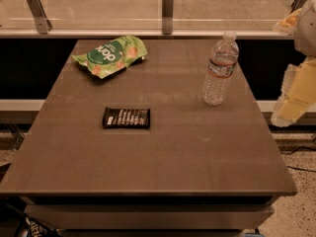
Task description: Pick water bottle
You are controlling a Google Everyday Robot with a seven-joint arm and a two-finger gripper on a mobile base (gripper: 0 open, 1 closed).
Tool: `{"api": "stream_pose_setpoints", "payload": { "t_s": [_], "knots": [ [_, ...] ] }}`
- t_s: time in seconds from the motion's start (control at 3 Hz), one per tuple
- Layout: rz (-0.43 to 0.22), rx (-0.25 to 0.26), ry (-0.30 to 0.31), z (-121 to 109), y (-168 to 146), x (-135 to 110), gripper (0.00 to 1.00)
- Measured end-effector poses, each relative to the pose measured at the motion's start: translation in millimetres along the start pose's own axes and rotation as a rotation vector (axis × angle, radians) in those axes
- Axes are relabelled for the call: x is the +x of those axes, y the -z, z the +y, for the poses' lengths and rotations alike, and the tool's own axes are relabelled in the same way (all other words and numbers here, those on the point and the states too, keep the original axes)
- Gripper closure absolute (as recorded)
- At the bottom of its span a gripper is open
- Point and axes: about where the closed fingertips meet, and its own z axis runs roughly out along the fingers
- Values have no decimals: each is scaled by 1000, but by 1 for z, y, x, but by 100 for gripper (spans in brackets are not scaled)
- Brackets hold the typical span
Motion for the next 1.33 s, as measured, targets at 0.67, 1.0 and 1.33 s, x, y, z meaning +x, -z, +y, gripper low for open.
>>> {"api": "stream_pose_setpoints", "payload": {
  "t_s": [0.67, 1.0, 1.33],
  "knots": [
    [-17, 22, -18, -5, 3, -2, 0],
    [-62, 61, -89, -13, 2, -1, 0],
    [-135, 85, -182, -24, -10, 5, 0]
  ]
}}
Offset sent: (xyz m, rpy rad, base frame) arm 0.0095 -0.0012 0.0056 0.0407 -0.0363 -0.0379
